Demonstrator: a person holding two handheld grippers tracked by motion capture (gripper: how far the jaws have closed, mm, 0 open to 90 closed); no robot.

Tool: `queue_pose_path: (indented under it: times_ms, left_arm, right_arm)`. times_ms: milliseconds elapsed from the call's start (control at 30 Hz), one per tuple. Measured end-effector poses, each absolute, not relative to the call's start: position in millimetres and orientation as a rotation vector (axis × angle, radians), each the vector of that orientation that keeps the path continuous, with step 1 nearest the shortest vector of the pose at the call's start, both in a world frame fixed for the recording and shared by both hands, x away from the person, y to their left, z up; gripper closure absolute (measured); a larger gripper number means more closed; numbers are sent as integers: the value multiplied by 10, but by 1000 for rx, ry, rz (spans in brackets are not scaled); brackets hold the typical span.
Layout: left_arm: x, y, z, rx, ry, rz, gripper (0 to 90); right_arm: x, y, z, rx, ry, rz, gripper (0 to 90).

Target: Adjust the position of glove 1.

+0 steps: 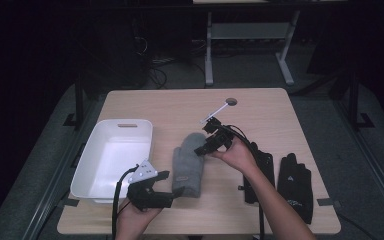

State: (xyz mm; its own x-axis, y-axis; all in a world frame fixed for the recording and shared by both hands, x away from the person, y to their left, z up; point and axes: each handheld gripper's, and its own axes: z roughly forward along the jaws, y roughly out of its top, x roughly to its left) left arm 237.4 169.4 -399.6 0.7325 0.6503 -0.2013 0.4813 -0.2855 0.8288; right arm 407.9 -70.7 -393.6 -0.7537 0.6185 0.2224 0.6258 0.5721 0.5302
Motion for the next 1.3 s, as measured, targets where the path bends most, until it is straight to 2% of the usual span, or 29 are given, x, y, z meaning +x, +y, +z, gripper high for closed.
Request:
queue_pose_path:
  times_ms: [333, 767, 1000, 1067, 1167, 1200, 1233, 1300]
  left_arm:
    - [2372, 1683, -3997, 1957, 852, 212, 236]
    - [2366, 1681, -3993, 1966, 841, 211, 233]
    - [2364, 1678, -3994, 1967, 838, 203, 231]
    - [2361, 1674, -3989, 1963, 834, 199, 231]
    - [2359, 1666, -3986, 1971, 829, 199, 231]
    - [2359, 1666, -3986, 1971, 829, 199, 232]
    - [2359, 1662, -3992, 1974, 831, 195, 231]
    - [2363, 1661, -4000, 1965, 836, 184, 231]
  right_arm:
    - [4332, -756, -4181, -1289, -2607, -957, 283]
    - [4432, -666, -4387, -1345, -2516, -956, 274]
    - [4453, -665, -4521, -1374, -2437, -950, 317]
    - [4446, -687, -4566, -1363, -2394, -996, 444]
    - [4434, -707, -4598, -1350, -2333, -1036, 566]
    - [4434, -707, -4598, -1350, -2333, -1036, 566]
    - [4417, -720, -4589, -1344, -2322, -1043, 625]
    - [4397, -743, -4581, -1327, -2326, -1070, 680]
